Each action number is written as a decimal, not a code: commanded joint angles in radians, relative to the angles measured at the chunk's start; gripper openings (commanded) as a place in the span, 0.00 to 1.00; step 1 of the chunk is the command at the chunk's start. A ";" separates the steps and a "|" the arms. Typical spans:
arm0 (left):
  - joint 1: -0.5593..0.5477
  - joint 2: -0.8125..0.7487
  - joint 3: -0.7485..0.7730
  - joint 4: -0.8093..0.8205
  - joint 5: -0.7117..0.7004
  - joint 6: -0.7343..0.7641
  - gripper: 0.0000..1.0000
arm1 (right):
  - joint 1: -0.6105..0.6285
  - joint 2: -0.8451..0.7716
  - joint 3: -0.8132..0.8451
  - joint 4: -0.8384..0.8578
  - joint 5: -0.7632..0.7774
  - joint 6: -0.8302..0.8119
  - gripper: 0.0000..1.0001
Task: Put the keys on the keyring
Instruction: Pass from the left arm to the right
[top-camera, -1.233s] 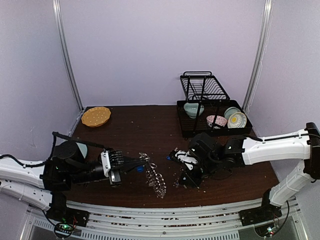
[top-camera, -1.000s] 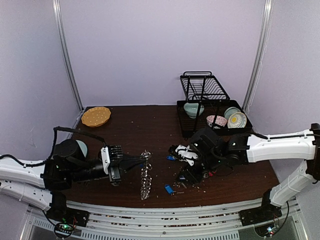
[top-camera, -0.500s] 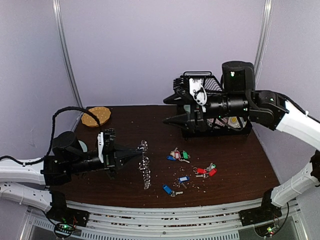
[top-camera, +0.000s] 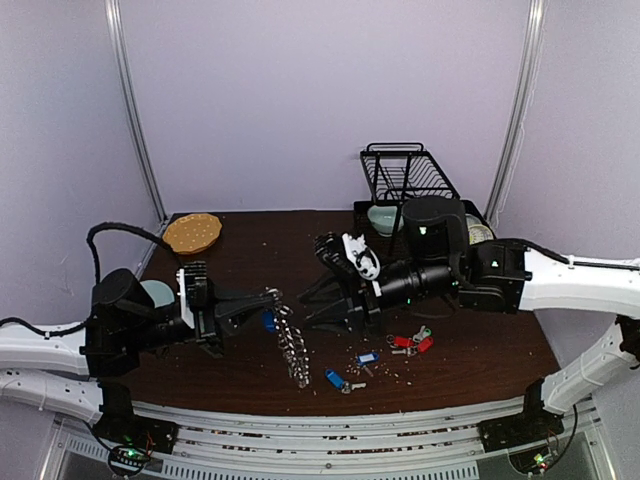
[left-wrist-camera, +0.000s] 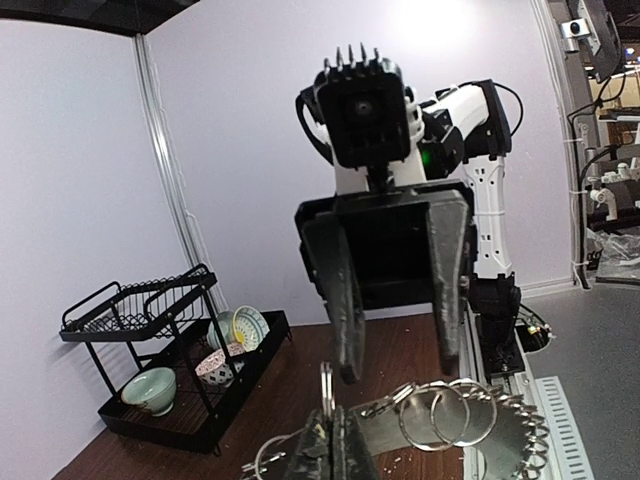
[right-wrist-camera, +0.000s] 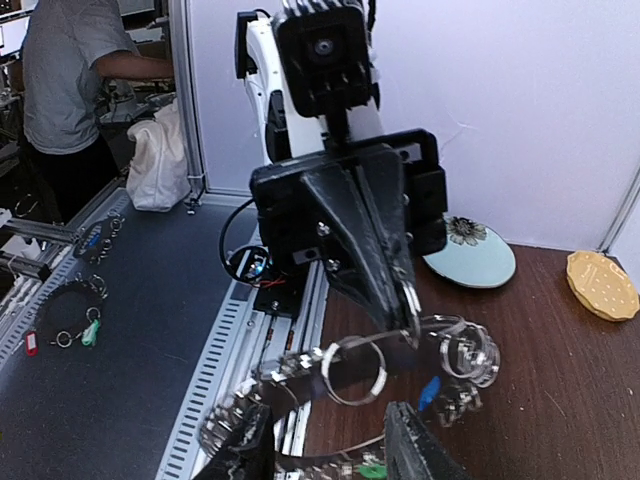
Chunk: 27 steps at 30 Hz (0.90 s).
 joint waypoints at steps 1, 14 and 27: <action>-0.004 0.014 0.025 0.096 0.037 0.089 0.00 | 0.036 -0.022 -0.010 0.189 0.087 0.039 0.39; -0.003 0.050 0.068 0.053 0.076 0.216 0.00 | 0.020 0.068 0.042 0.125 0.110 -0.063 0.25; -0.003 0.056 0.073 0.032 0.049 0.199 0.00 | -0.005 0.057 0.028 0.083 0.082 -0.159 0.00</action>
